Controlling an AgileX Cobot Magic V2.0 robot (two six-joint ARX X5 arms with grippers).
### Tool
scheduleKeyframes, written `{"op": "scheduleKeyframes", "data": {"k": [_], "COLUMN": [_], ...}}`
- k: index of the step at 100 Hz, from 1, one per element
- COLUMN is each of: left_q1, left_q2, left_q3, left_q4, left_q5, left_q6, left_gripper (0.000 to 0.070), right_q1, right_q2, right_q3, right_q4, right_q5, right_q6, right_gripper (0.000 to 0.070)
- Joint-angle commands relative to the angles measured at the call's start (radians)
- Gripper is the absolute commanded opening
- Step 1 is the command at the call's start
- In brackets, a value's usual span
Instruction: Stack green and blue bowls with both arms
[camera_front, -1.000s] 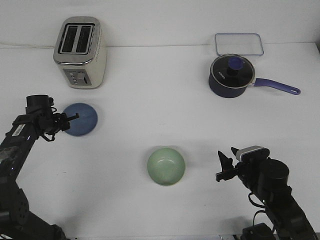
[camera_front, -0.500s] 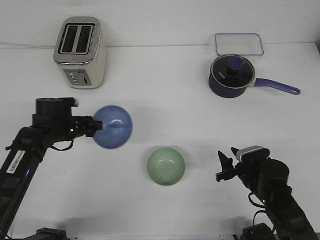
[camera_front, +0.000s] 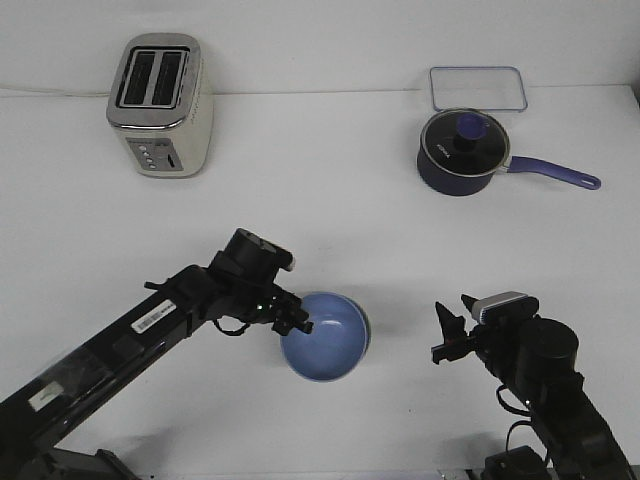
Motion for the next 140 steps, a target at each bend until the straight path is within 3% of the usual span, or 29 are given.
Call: {"op": "scheduleKeyframes", "data": {"k": [1,29,32,38,43,51,67,87,93,97,101,106,108,110,111,121,140], "left_q1": [-0.019,-0.034,-0.034,-0.033,-0.034,-0.034,0.014,0.135,0.181,0.219,0.261,0.313,0.338,0.357,0.362,0.44,0.503], "left_q2": [0.035,0.068,0.068,0.068,0.068,0.065,-0.021,-0.282,-0.353,-0.404,-0.454,-0.519,-0.553,-0.581,-0.589,-0.752,-1.105], "left_q3": [0.015,0.015,0.015,0.015,0.015,0.015,0.015,0.015,0.015,0.014,0.011,-0.001,-0.013,-0.026,-0.031,-0.163,-0.558], "left_q4": [0.02,0.079,0.079,0.079,0.08,0.093,0.132,0.154,0.151,0.143,0.134,0.124,0.124,0.128,0.13,0.226,0.546], "left_q5": [-0.006,-0.038,-0.039,-0.039,-0.039,-0.04,-0.103,-0.373,-0.415,-0.432,-0.436,-0.436,-0.436,-0.436,-0.436,-0.435,-0.385], "left_q6": [-0.006,-0.006,-0.006,-0.006,-0.006,0.002,0.005,0.093,0.109,0.114,0.124,0.148,0.159,0.164,0.164,0.168,0.216], "left_gripper": [0.0011,0.003,0.0082,0.0276,0.0393,0.0466,0.0465,0.0463,0.0454,0.0406,0.0289,0.0105,0.0023,0.0,0.0,0.0013,0.0012], "right_q1": [0.002,0.002,0.002,0.002,0.002,0.002,0.002,0.002,0.002,0.001,0.002,0.002,0.002,0.002,0.002,0.002,0.002], "right_q2": [0.004,0.004,0.004,0.004,0.004,0.004,0.004,-0.013,-0.036,-0.058,-0.087,-0.125,-0.15,-0.171,-0.182,-0.293,-0.462], "right_q3": [0.003,0.003,0.003,0.003,0.003,0.003,0.003,0.003,0.003,0.003,0.003,0.002,0.001,-0.001,-0.003,-0.028,-0.11], "right_q4": [0.009,0.01,0.009,0.009,0.01,0.01,0.011,0.015,0.022,0.024,0.024,0.023,0.023,0.023,0.024,0.026,0.114], "right_q5": [-0.005,-0.004,-0.004,-0.004,-0.004,-0.004,0.001,0.018,0.032,0.05,0.068,0.085,0.094,0.098,0.1,0.12,0.151], "right_q6": [0.007,0.007,0.006,0.007,0.007,0.006,0.004,-0.018,-0.033,-0.039,-0.044,-0.053,-0.06,-0.069,-0.074,-0.095,-0.084], "right_gripper": [0.0337,0.0337,0.0337,0.0337,0.0337,0.0337,0.0337,0.0337,0.0335,0.0329,0.0287,0.0166,0.0086,0.0025,0.0,0.0,0.0]}}
